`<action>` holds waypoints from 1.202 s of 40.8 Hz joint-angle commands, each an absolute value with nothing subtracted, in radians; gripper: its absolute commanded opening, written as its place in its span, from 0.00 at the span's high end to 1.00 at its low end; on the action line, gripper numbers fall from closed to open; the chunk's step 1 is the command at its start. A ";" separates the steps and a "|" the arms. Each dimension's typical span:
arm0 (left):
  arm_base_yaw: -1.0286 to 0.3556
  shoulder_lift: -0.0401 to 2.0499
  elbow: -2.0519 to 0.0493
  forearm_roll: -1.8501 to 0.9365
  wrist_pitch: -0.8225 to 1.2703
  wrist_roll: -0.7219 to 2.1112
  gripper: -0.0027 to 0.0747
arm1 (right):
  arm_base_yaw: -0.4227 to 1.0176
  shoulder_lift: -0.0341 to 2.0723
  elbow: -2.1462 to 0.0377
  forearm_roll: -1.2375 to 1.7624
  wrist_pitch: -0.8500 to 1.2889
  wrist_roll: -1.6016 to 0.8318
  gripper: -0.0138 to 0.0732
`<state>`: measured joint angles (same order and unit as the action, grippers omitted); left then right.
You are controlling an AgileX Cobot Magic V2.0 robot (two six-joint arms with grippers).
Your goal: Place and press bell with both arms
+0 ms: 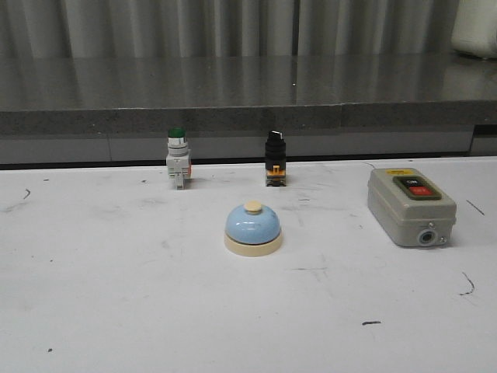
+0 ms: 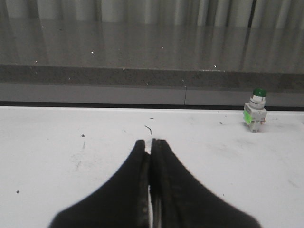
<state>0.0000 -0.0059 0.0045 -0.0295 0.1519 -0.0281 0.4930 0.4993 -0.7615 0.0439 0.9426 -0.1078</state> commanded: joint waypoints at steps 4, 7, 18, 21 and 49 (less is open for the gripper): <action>0.016 -0.023 0.028 -0.044 0.060 -0.032 0.99 | 0.490 0.502 -0.785 0.045 0.885 -0.107 0.92; 0.016 -0.023 0.028 -0.044 0.058 -0.032 0.99 | 0.490 0.502 -0.785 0.045 0.885 -0.107 0.92; 0.016 -0.023 0.028 -0.044 -0.009 -0.032 0.99 | 0.490 0.502 -0.785 0.045 0.885 -0.107 0.92; 0.016 -0.023 0.028 -0.044 -0.049 -0.029 0.99 | 0.490 0.502 -0.785 0.045 0.885 -0.107 0.92; 0.014 -0.023 0.028 -0.044 -0.061 0.021 0.99 | 0.490 0.502 -0.785 0.045 0.885 -0.107 0.92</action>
<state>0.0157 -0.0059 0.0045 -0.0334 0.0324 0.0195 0.4930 0.4993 -0.7615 0.0439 0.9485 -0.1078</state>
